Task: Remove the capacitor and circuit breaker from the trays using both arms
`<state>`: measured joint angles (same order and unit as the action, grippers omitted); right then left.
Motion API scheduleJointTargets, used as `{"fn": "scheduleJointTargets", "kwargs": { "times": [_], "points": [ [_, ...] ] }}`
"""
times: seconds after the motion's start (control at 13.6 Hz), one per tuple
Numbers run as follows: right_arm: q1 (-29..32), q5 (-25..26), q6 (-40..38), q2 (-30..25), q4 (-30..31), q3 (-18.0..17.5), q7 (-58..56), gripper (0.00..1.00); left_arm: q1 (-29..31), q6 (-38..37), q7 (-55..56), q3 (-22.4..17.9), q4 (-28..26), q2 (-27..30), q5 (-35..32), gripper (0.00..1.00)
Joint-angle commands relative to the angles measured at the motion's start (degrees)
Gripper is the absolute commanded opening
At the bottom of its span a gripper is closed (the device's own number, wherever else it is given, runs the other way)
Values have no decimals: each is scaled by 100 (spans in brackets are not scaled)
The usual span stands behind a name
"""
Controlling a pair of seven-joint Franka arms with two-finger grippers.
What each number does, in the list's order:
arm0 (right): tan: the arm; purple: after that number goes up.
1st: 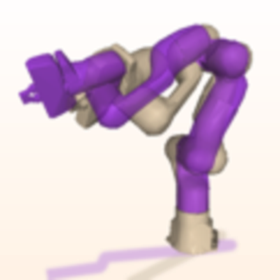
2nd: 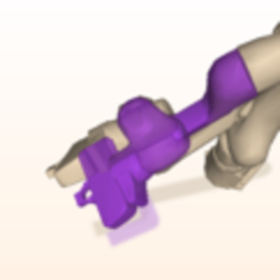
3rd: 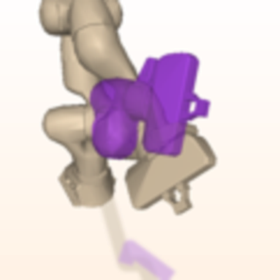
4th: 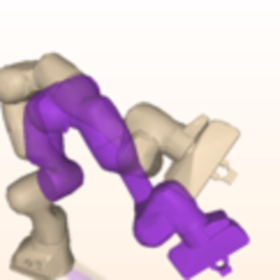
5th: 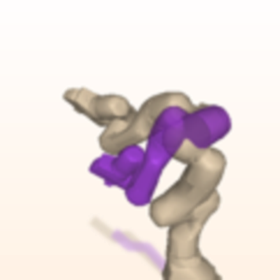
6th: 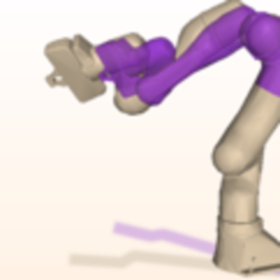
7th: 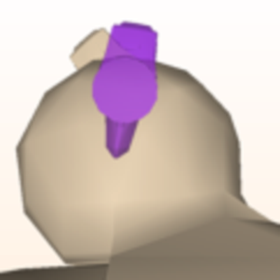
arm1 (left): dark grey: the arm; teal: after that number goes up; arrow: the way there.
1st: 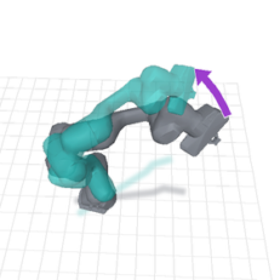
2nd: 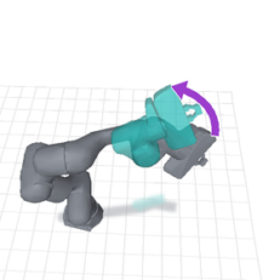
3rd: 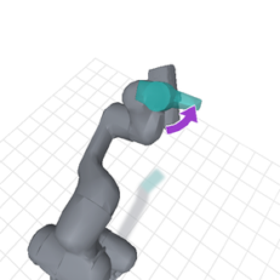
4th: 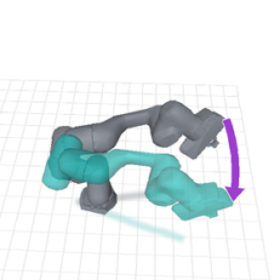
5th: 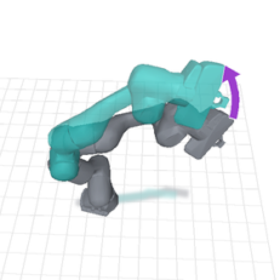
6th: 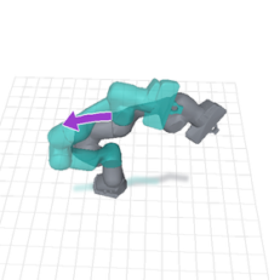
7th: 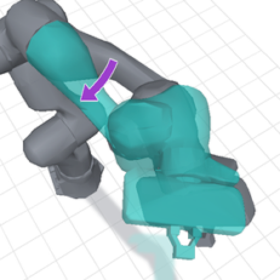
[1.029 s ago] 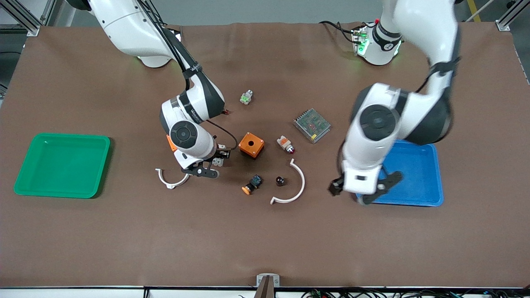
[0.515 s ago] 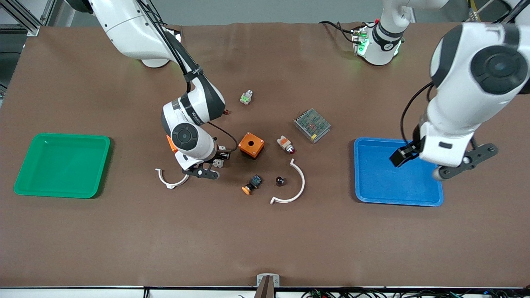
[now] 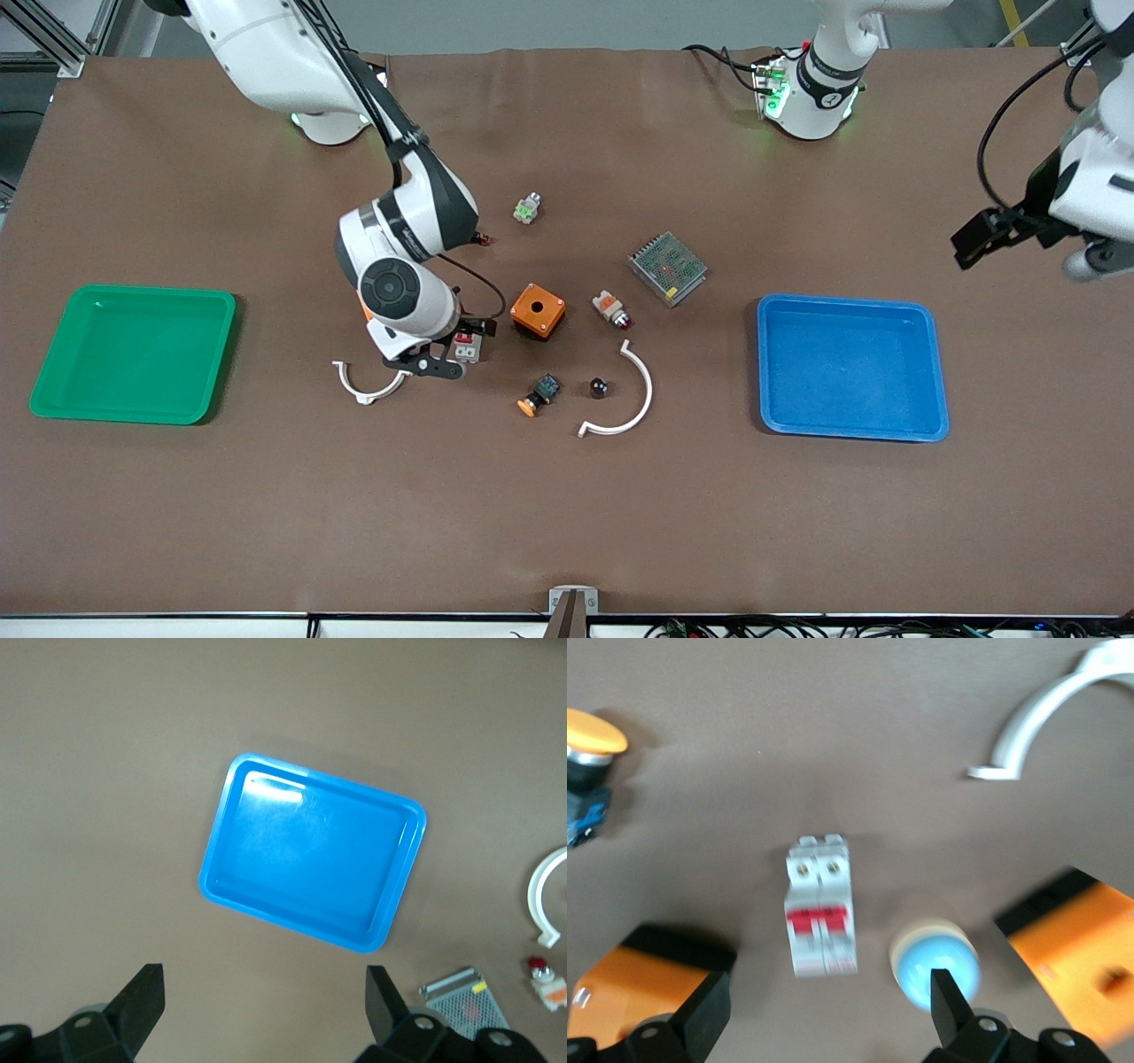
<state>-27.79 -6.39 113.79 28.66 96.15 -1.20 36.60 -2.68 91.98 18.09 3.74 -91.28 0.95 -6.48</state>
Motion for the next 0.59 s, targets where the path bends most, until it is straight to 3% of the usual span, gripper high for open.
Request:
{"fn": "scheduleJointTargets", "kwargs": {
  "times": [0.0,0.29,0.51],
  "points": [
    [334,-55,-1179,-1061,1,14,-153,100,364,75,-341,346,-565,467,182,100],
    [1247,-55,-2429,-2038,-61,14,-1292,100,373,31,-579,373,-566,564,244,100],
    [2126,-47,-2773,-2364,-26,14,-2408,100,365,-459,-632,400,-566,731,411,100]
  ]
}}
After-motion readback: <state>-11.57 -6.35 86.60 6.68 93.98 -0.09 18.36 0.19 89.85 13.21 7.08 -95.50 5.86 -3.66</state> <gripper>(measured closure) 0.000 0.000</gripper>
